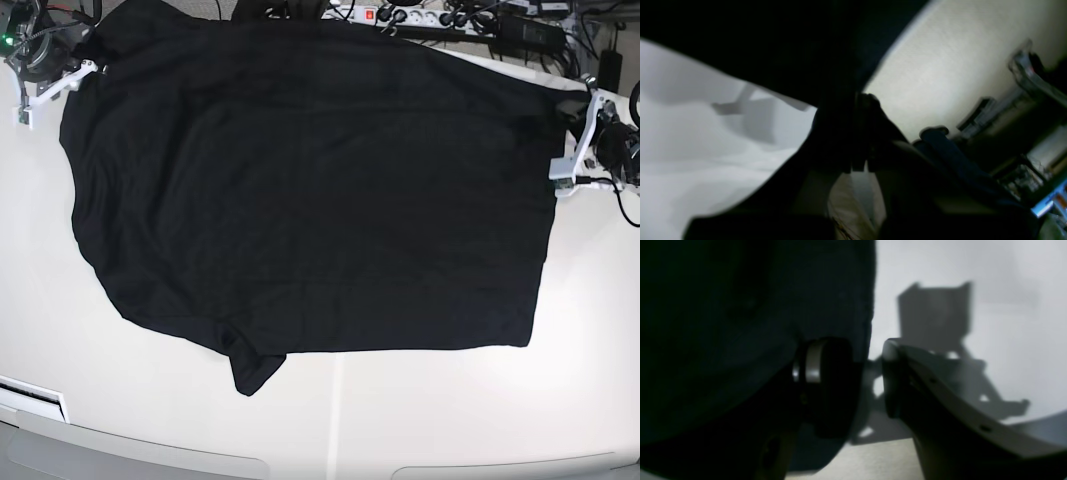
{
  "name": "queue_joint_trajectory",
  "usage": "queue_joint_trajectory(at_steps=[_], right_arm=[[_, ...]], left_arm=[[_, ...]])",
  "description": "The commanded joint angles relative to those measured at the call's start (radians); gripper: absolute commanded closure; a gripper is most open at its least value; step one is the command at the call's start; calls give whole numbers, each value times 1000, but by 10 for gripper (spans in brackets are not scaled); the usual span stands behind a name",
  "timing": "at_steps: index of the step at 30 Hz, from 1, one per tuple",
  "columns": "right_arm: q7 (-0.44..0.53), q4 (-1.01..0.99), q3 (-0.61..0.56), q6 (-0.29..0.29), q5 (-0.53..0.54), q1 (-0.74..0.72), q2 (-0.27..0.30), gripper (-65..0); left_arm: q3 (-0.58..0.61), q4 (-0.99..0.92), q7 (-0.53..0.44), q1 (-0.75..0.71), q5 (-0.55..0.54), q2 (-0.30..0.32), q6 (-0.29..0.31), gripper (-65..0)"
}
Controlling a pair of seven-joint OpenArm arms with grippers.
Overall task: Layout the t-shirt on the table in an organized manner, then fold the t-shirt properly
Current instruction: 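Hold the shirt's collar-side corners with both grippers and pull them apart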
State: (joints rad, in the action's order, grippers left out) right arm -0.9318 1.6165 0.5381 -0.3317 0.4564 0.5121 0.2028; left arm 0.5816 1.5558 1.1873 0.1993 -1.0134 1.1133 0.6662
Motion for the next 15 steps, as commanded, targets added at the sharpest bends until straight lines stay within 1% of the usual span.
queue_joint_trajectory(at_steps=[1,4,6,8,10,13,15], right_arm=[[-12,10,5,-20,19,3,18,-263],[-35,10,6,-75,74,3,45,-263],[-59,10,6,-117,121,4,71,-263],[-87,10,6,-172,174,9,94,-263],[-123,10,6,-207,225,11,105,-269],[-161,10,6,-245,271,11,105,-298],[-175,10,6,-258,291,11,105,-317]], left_arm=[[-13,6,16,14,-1,25,4,0],[-13,6,18,13,1,26,3,0],[-13,6,21,6,-29,25,4,0],[-13,6,26,-18,-80,25,27,0],[-13,6,26,-55,-103,25,32,0],[-13,6,26,-106,-74,20,32,0],[-13,6,25,-125,-16,17,32,0]])
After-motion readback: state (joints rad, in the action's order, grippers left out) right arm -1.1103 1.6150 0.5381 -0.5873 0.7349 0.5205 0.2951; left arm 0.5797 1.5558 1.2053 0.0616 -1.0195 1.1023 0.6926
